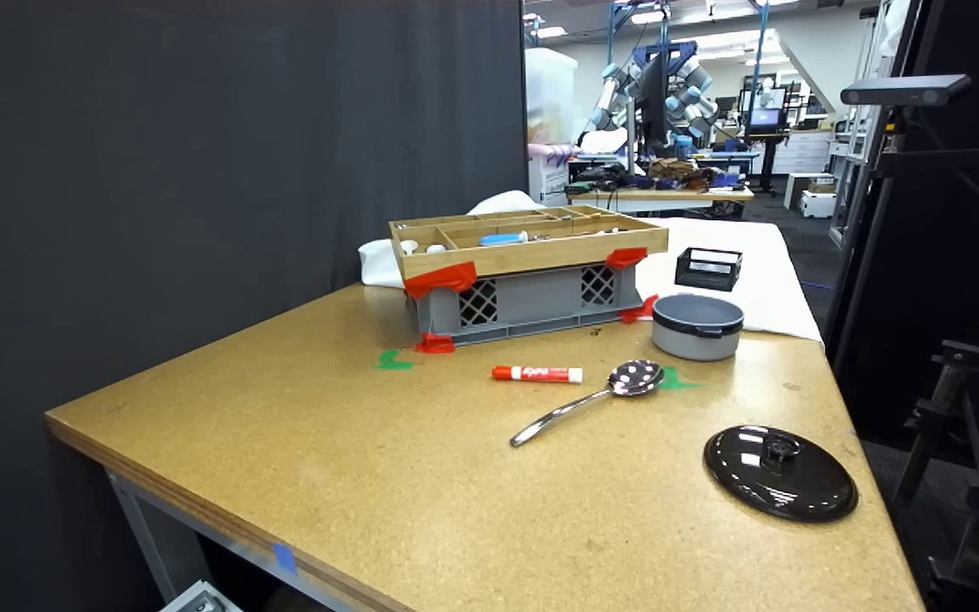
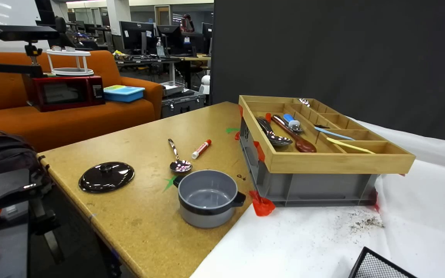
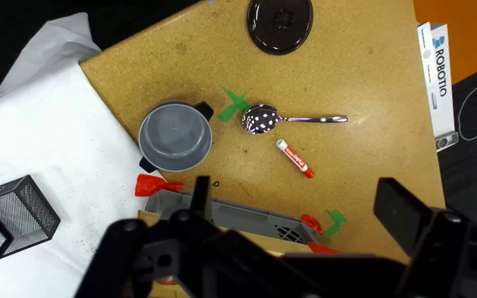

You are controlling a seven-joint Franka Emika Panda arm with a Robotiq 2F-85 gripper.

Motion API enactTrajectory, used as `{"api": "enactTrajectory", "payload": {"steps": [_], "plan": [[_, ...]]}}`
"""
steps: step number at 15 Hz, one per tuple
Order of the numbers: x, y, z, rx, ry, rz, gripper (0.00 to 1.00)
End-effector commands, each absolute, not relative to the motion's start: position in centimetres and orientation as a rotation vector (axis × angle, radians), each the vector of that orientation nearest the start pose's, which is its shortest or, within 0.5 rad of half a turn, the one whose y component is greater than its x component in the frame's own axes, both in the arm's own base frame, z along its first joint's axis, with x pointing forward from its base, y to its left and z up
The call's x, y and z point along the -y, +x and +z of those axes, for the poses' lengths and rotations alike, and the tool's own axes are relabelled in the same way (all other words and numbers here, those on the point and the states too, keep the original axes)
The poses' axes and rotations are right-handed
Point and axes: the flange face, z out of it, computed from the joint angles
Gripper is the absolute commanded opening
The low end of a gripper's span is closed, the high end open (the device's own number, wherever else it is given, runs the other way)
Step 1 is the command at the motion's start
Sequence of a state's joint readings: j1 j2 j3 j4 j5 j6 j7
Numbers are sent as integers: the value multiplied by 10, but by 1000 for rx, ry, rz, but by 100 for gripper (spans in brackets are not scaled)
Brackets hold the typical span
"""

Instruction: Take the blue spoon out of the tray and put it on the table

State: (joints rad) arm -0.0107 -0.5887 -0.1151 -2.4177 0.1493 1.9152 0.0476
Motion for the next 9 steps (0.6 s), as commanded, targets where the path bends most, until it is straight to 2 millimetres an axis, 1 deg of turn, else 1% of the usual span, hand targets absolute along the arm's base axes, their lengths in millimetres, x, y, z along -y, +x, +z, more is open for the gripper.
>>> {"api": "enactTrajectory", "payload": {"steps": [1,6,7,9], "plan": [[43,381,525,-295,-2920,-127,100],[43,381,525,-295,-2920,-127,100],[40,387,524,-253,-2919,-110,100],[36,400,526,-225,-2968,-112,100]]}}
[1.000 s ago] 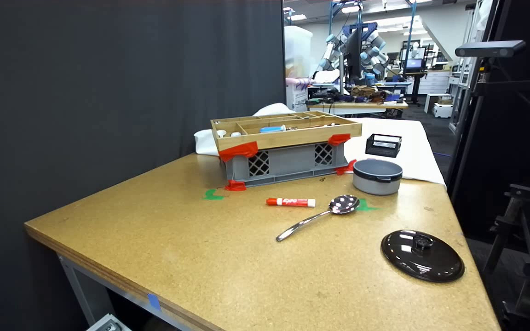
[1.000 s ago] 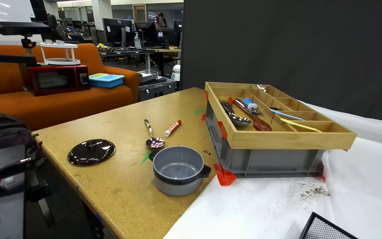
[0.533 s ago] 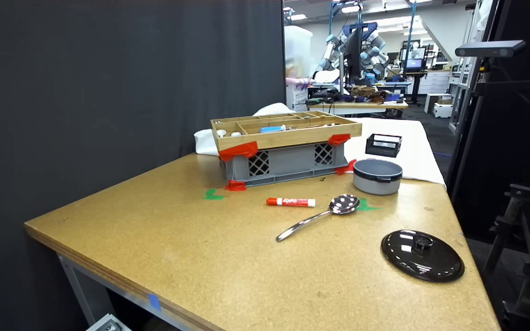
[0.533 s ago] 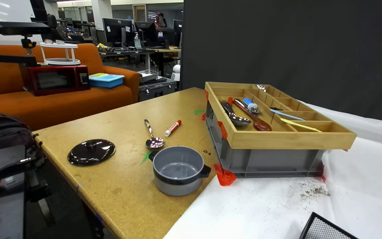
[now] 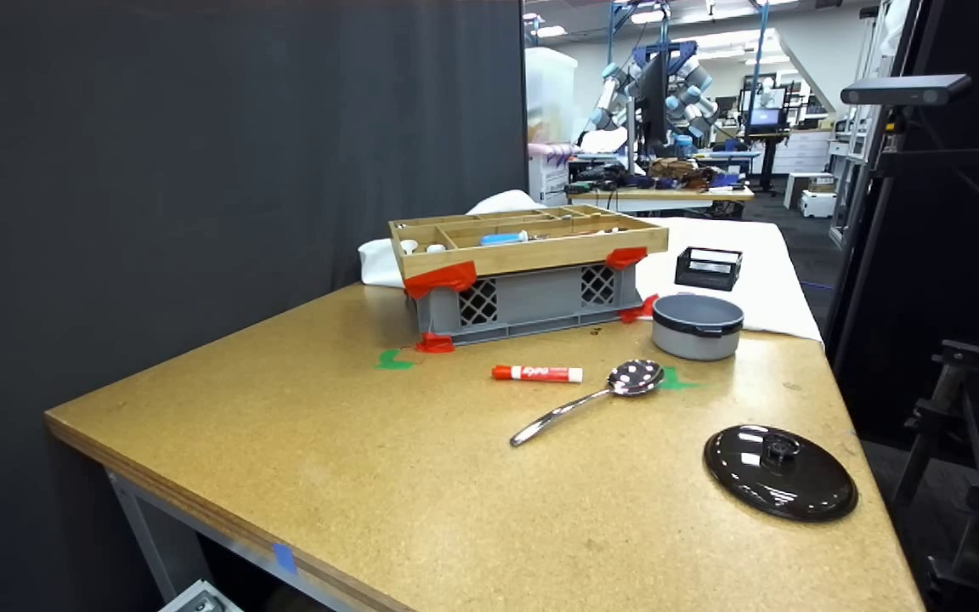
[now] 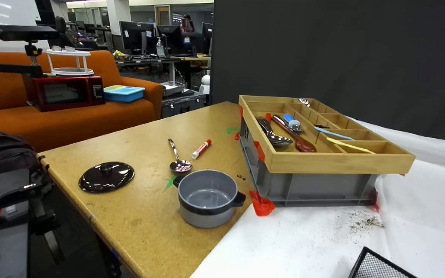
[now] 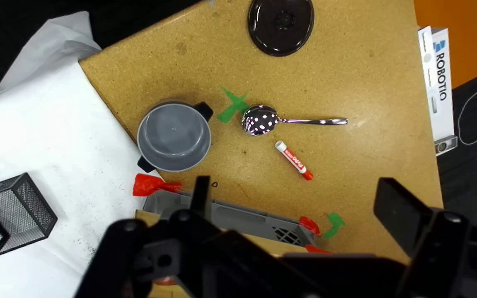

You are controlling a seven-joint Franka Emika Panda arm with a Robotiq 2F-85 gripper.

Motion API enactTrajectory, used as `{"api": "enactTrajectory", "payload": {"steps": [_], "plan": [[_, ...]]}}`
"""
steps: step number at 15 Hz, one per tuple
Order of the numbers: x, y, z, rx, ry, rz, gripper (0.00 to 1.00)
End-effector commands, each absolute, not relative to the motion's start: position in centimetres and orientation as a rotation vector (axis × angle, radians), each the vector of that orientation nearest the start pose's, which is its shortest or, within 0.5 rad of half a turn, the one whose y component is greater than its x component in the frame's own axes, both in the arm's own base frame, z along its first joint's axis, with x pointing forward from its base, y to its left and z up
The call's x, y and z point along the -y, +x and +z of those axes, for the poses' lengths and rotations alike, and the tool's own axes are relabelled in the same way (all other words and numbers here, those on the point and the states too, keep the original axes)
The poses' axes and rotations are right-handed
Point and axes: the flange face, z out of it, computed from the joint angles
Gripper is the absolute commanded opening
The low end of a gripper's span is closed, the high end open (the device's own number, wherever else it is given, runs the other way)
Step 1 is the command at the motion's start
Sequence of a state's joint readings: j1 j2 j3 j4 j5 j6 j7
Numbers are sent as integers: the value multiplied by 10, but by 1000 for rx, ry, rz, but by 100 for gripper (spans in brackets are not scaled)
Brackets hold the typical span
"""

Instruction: Take the blue spoon out of the tray and put it on the table

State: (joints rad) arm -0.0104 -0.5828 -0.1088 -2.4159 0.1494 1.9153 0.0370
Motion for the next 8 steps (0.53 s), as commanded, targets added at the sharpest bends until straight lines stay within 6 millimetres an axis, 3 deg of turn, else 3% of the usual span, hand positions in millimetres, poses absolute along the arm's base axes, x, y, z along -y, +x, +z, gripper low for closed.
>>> {"api": "enactTrajectory", "payload": {"steps": [1,4,8], "plan": [[34,406,528,-216,-2989,-127,100],[19,438,536,-136,-3064,-154,100],[5,484,524,-78,-3182,-164,100]]}}
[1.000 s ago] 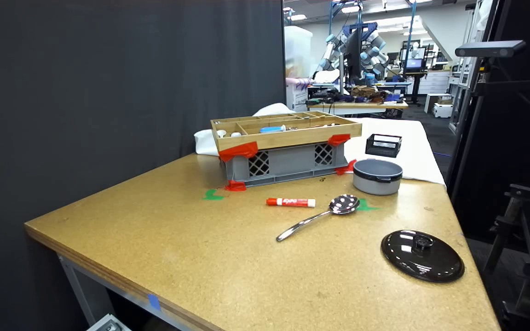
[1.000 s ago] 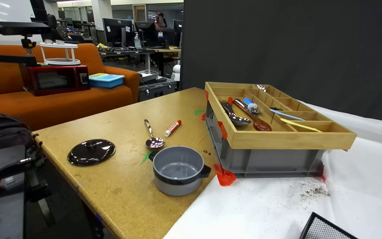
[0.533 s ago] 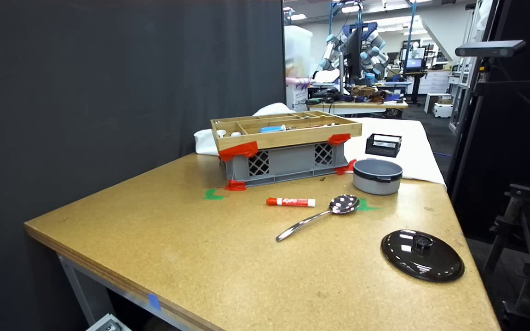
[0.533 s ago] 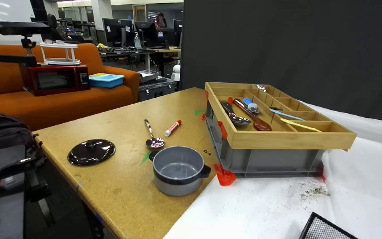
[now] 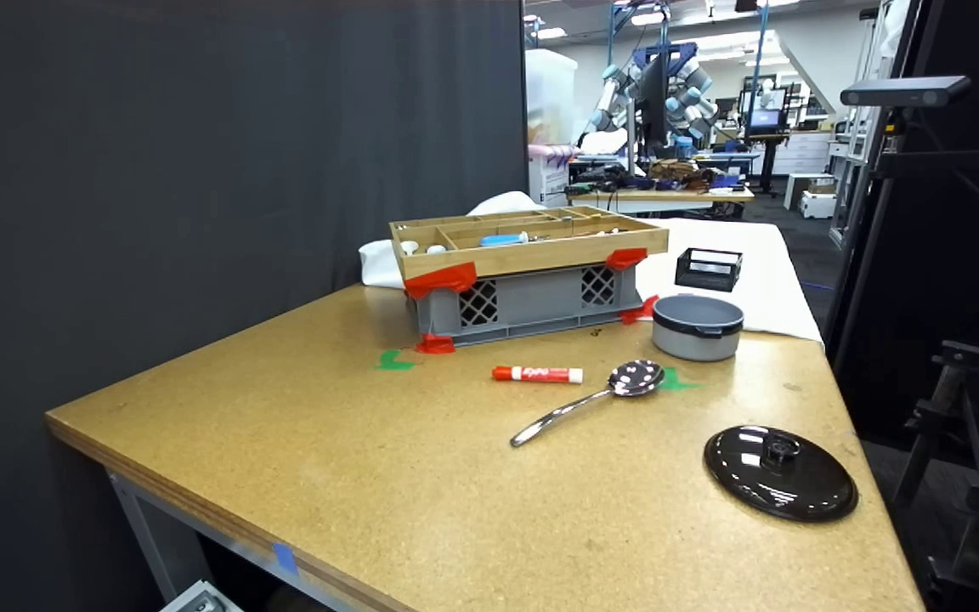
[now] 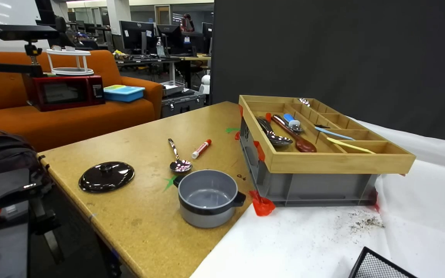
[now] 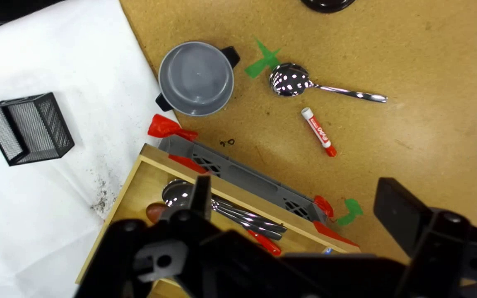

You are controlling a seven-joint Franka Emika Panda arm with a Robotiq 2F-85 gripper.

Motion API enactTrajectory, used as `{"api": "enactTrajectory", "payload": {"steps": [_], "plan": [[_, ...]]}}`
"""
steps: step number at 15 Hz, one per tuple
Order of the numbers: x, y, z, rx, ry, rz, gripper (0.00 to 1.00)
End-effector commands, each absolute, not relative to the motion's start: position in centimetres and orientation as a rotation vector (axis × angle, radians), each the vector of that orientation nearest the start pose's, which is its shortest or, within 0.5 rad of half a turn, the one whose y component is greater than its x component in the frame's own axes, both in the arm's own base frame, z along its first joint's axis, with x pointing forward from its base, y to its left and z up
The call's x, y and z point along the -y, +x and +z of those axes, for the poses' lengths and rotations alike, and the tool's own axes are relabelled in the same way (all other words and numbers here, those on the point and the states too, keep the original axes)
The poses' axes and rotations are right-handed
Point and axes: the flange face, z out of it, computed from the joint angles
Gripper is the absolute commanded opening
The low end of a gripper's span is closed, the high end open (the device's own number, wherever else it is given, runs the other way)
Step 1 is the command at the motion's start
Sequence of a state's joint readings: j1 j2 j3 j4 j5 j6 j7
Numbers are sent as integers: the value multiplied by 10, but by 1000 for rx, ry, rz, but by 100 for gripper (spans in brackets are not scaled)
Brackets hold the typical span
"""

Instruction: Take the blue spoon out of the tray and put it on the table

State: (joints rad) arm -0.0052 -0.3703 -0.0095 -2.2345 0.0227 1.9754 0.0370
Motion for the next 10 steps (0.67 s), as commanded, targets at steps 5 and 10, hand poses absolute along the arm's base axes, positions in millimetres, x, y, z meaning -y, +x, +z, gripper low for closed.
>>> {"api": "enactTrajectory", "payload": {"steps": [5,10], "plan": [[37,528,510,-311,-3231,-136,100],[28,526,510,-197,-3213,-130,100]]}}
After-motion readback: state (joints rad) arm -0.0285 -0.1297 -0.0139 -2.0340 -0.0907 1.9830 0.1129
